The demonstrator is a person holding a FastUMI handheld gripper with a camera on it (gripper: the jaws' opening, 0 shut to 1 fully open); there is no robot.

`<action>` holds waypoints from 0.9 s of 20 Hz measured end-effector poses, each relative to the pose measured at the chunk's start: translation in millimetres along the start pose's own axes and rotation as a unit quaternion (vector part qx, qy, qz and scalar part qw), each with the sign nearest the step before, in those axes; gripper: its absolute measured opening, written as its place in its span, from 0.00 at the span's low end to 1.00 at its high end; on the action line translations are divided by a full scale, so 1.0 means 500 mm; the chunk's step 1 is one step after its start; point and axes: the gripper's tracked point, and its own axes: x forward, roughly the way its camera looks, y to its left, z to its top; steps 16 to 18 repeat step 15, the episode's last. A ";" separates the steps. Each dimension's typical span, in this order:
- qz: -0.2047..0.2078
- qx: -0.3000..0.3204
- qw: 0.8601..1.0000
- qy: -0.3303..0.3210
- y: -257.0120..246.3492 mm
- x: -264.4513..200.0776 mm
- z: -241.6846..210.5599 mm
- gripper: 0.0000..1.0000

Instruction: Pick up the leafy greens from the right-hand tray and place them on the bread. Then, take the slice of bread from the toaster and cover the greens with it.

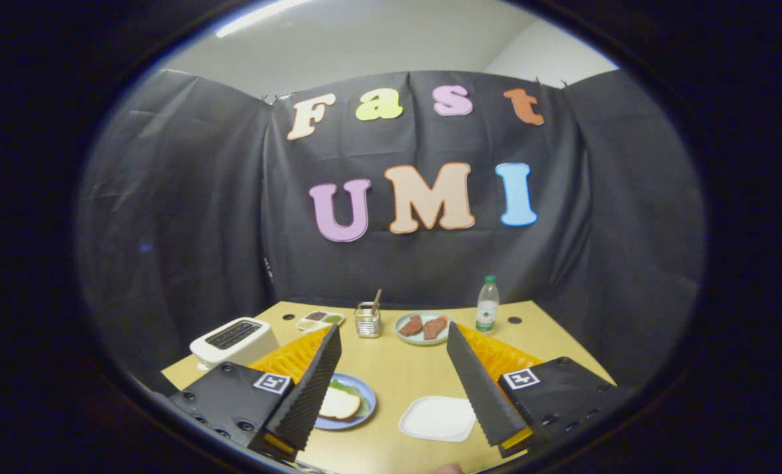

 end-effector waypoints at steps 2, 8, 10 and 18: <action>-0.016 -0.014 1.000 -0.019 -0.002 -0.013 0.017 1.00; -0.040 -0.015 0.997 -0.058 -0.005 -0.038 0.061 1.00; -0.057 -0.021 0.996 -0.070 -0.022 -0.037 0.074 1.00; -0.070 -0.003 0.994 -0.086 -0.034 -0.034 0.095 1.00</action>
